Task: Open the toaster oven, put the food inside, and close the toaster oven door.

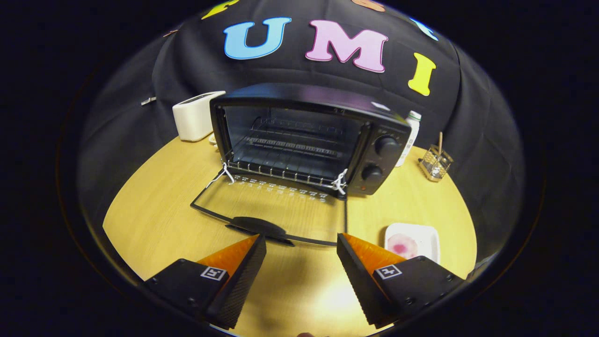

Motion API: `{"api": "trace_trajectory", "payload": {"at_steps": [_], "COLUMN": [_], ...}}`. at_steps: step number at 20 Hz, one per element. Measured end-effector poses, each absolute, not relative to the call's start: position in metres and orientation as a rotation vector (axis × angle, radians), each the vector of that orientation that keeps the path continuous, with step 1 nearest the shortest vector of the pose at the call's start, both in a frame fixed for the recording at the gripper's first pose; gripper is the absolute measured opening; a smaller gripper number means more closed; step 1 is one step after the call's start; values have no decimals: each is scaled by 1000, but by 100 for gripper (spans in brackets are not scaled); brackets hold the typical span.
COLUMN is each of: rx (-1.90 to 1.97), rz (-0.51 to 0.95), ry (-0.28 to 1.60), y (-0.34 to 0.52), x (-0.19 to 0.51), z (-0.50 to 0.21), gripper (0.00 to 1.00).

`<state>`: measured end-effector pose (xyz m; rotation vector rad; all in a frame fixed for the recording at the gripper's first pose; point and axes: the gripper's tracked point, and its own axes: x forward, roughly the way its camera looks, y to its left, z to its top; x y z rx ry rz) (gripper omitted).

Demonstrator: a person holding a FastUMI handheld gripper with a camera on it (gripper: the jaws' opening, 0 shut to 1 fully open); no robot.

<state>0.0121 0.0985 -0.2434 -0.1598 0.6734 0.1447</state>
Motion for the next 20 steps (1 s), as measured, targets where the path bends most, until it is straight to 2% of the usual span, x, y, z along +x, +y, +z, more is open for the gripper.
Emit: {"api": "trace_trajectory", "payload": {"at_steps": [8, 20], "rx": [-133, -48], "rz": [74, -13], "ry": [651, 909], "y": [-10, -157], "x": [20, 0], "z": [-204, -283], "gripper": [99, 99]}}
